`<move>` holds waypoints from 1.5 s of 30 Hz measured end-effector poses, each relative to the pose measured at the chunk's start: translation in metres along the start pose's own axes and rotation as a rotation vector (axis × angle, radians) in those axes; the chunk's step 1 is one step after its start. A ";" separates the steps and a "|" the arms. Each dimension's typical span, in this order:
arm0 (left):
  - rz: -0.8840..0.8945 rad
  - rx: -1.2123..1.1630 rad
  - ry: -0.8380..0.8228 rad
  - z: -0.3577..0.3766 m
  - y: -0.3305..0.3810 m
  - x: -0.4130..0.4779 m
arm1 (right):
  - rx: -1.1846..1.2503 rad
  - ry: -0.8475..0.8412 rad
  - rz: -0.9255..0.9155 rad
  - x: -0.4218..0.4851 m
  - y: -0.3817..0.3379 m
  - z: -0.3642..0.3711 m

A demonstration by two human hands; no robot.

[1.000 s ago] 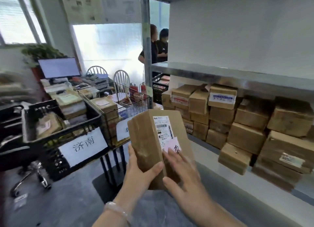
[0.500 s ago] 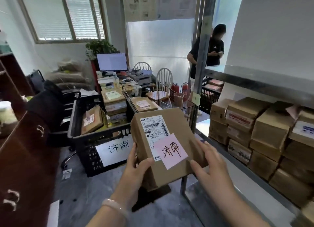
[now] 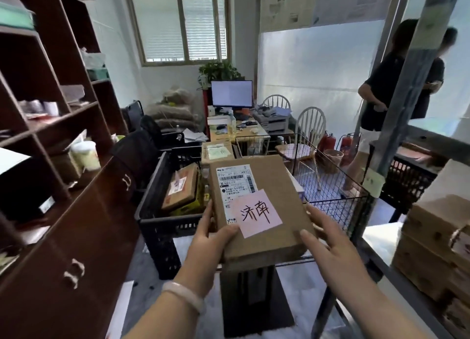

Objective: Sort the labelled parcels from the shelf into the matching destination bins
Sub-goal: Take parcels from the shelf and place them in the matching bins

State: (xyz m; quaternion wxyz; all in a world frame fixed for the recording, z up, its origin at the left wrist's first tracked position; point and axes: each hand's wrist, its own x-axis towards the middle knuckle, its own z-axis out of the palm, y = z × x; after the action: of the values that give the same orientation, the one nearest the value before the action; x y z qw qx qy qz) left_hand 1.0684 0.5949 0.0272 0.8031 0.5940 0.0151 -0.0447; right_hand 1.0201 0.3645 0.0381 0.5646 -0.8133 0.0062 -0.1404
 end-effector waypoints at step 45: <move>-0.542 0.798 -0.383 -0.162 0.003 0.288 | -0.212 0.177 0.160 0.170 0.015 0.170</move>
State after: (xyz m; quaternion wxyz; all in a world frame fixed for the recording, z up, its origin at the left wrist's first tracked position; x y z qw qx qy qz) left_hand 1.3603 0.7348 -0.0392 0.4621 0.8098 0.0030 -0.3614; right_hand 1.2258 0.4861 0.0070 0.4820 -0.8499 0.1352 -0.1646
